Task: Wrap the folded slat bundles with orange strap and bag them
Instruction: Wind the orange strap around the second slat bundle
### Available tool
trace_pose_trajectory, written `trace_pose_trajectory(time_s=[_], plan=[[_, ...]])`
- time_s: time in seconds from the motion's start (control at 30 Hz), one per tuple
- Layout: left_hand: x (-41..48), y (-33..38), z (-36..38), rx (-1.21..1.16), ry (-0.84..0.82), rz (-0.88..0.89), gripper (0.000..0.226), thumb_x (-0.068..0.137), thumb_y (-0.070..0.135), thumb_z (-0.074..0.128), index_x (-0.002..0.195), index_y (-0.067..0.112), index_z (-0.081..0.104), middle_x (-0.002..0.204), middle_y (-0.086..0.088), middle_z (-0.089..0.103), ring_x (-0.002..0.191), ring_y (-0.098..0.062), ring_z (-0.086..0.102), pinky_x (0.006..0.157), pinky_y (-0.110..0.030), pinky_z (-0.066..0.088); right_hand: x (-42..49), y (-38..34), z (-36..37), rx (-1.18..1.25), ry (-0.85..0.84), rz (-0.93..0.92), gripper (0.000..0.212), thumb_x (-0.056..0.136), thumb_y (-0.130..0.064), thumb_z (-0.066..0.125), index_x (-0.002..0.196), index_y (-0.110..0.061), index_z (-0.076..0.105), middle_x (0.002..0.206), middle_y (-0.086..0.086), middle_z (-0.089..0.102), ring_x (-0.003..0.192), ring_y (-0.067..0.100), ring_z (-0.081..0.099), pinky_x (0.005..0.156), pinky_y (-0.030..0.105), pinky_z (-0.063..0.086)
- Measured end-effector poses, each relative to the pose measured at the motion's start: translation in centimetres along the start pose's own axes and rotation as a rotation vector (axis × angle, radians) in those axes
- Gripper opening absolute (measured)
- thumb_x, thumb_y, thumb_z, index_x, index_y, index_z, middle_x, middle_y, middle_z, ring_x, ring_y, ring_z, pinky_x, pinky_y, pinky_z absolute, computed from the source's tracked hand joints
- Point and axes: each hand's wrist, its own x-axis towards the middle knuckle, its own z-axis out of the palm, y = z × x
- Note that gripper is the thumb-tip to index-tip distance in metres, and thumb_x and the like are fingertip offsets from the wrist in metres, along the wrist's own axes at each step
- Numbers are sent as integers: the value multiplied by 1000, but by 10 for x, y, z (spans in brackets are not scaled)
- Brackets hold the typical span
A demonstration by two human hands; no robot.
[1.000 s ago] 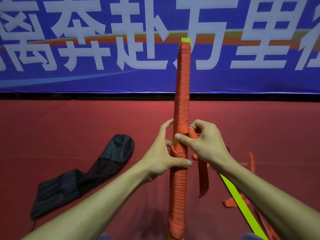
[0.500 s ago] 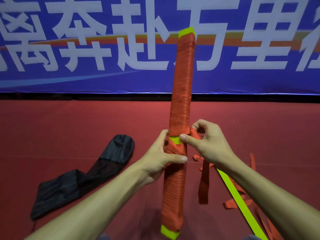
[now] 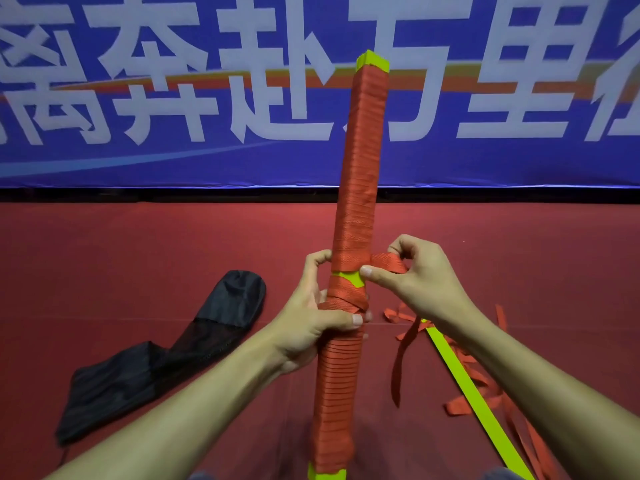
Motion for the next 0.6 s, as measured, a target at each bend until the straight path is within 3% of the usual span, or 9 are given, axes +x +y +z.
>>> trace_pose_trajectory(time_s=[0.13, 0.23, 0.33, 0.43, 0.53, 0.6], plan=[[0, 3, 3, 4, 25, 20, 76, 68, -9, 67, 126, 30, 36, 85, -16, 58, 73, -23, 58, 66, -32, 53, -1, 0, 2, -66, 50, -8, 45, 70, -30, 85, 62, -18, 43, 56, -8, 46, 55, 11, 41, 58, 37, 42], [0, 7, 3, -110, -20, -10, 74, 67, -12, 63, 125, 27, 38, 88, -18, 56, 65, -17, 56, 56, -23, 47, -1, 0, 3, -100, 83, -15, 43, 72, -26, 85, 62, -17, 44, 55, -9, 45, 53, 10, 40, 56, 32, 37], [1, 5, -2, -76, -36, 2, 78, 65, -7, 74, 125, 31, 43, 96, -15, 62, 78, -24, 61, 69, -32, 40, -1, 1, 1, -102, 112, -8, 44, 72, -28, 84, 61, -17, 43, 54, -8, 44, 52, 11, 39, 54, 31, 35], [2, 3, -2, -57, 21, 10, 78, 63, 0, 80, 126, 31, 46, 107, -21, 60, 93, -37, 60, 75, -37, 48, -2, -1, 1, -90, 111, -14, 42, 74, -30, 82, 62, -18, 43, 54, -9, 44, 53, 10, 40, 54, 30, 36], [3, -1, -1, -57, 64, 29, 78, 59, 2, 83, 123, 32, 50, 106, -21, 57, 84, -28, 63, 68, -35, 55, -3, -5, 0, -16, 66, -14, 37, 76, -35, 78, 64, -15, 49, 56, -8, 46, 56, 10, 42, 59, 37, 42], [4, -3, 1, -44, 95, 53, 76, 58, 3, 84, 122, 32, 53, 100, -15, 60, 78, -21, 64, 66, -32, 55, -4, -10, 2, 17, 48, -14, 46, 72, -49, 76, 64, -12, 49, 56, -8, 44, 56, 10, 41, 59, 40, 43]])
